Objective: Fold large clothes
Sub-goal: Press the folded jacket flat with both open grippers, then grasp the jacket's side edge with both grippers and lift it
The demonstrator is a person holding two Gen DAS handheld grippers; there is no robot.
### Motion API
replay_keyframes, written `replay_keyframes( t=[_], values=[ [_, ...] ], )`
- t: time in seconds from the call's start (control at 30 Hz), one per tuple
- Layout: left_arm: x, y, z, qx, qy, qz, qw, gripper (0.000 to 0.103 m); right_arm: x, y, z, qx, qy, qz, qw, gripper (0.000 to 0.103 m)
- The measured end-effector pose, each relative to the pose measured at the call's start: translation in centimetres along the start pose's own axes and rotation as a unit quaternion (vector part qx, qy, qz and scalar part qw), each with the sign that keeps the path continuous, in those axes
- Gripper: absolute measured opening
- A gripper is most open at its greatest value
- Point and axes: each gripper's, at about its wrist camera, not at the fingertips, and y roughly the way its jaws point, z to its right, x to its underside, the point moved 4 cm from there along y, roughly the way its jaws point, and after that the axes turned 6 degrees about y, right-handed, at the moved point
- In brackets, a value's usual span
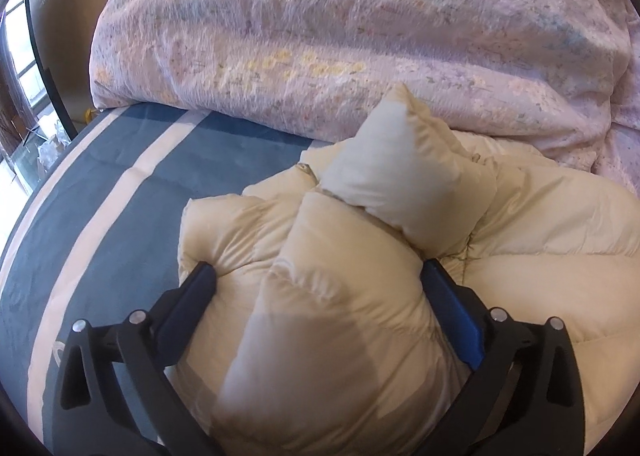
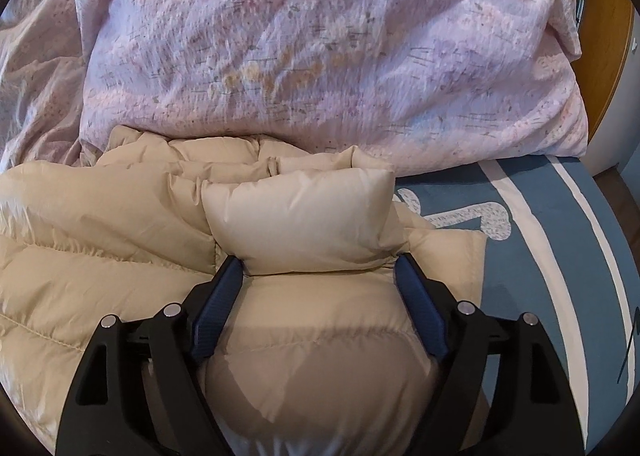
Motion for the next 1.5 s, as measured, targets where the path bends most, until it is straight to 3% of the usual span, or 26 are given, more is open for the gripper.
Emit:
replay_keyframes(
  t=[0.67, 0.73, 0.83, 0.97, 1.1, 1.27, 1.43, 1.5],
  values=[
    [-0.1, 0.0, 0.1, -0.013, 0.006, -0.001, 0.9999, 0.101, -0.5, 0.2, -0.6, 0.011, -0.004, 0.001, 1.000, 0.084],
    [0.3, -1.3, -0.1, -0.015, 0.007, -0.010, 0.9998, 0.101, -0.6, -1.0, -0.4, -0.004, 0.004, -0.001, 1.000, 0.084],
    [1.4, -4.6, -1.4, 0.015, 0.006, 0.000, 0.9999, 0.101, -0.5, -4.4, 1.5, -0.044, 0.037, -0.003, 0.998, 0.085],
    [3.0, -7.6, -4.6, 0.007, -0.005, 0.008, 0.9999, 0.101, 0.1, -7.6, 4.9, -0.065, 0.064, -0.001, 0.996, 0.091],
    [4.7, -7.4, -6.9, 0.020, -0.036, -0.018, 0.9990, 0.101, 1.7, -6.6, 7.0, -0.075, 0.068, -0.048, 0.994, 0.091],
    [5.9, -6.3, -6.5, 0.055, -0.052, -0.043, 0.9962, 0.100, 3.8, -4.9, 7.7, -0.149, 0.115, -0.100, 0.977, 0.090],
    [6.1, -5.3, -6.1, 0.088, -0.072, -0.049, 0.9922, 0.094, 4.4, -4.2, 7.2, -0.192, 0.123, -0.106, 0.968, 0.083],
    [6.0, -5.3, -5.9, 0.094, -0.072, -0.042, 0.9920, 0.087, 4.4, -4.1, 6.7, -0.208, 0.124, -0.108, 0.964, 0.066]
  ],
)
